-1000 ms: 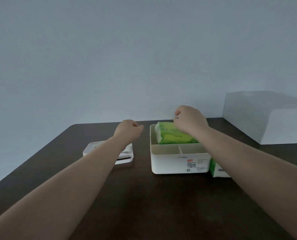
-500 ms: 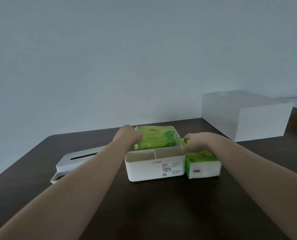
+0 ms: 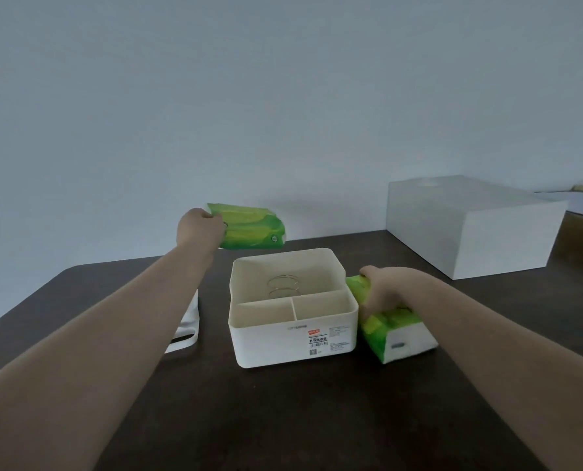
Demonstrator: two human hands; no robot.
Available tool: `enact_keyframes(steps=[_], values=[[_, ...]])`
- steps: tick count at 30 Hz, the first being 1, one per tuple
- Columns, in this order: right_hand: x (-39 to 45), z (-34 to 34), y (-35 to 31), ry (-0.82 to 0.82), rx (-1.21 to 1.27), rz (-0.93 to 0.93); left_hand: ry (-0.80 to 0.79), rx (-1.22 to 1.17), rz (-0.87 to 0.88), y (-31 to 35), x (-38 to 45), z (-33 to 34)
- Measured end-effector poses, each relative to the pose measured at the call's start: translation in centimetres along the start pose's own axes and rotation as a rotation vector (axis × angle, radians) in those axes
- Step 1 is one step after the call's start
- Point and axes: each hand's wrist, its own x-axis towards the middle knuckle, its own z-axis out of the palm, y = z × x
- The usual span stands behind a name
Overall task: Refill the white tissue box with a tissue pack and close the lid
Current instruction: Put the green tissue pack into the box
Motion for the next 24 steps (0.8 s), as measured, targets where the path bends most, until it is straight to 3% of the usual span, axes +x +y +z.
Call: enact_keyframes(steps=[6, 10, 13, 16, 20, 24], values=[[2.1, 0.6, -0.1, 0.106, 0.094, 0.044, -0.148, 0.067, -0.114, -2.7, 1.9, 1.0], [2.3, -1.5, -0.1, 0.353, 0.236, 0.006, -0.189, 0.037, -0.159, -3.5, 1.8, 0.9], [0.9, -3.6, -1.2, 0.571, 0.321, -0.193, -0.181, 0.009, -0.152, -4.2, 1.7, 0.5], [-0.8, -5.2, -3.5, 0.703, 0.055, -0.445, -0.164, 0.008, -0.143, -5.1, 1.4, -0.1], [-1.8, -5.7, -6.7, 0.729, -0.108, -0.620, -0.168, 0.063, -0.118, -6.3, 0.9, -1.3], [-2.1, -5.7, -8.9, 0.607, -0.175, -0.729, -0.173, 0.084, -0.120, -7.0, 0.6, -2.3]])
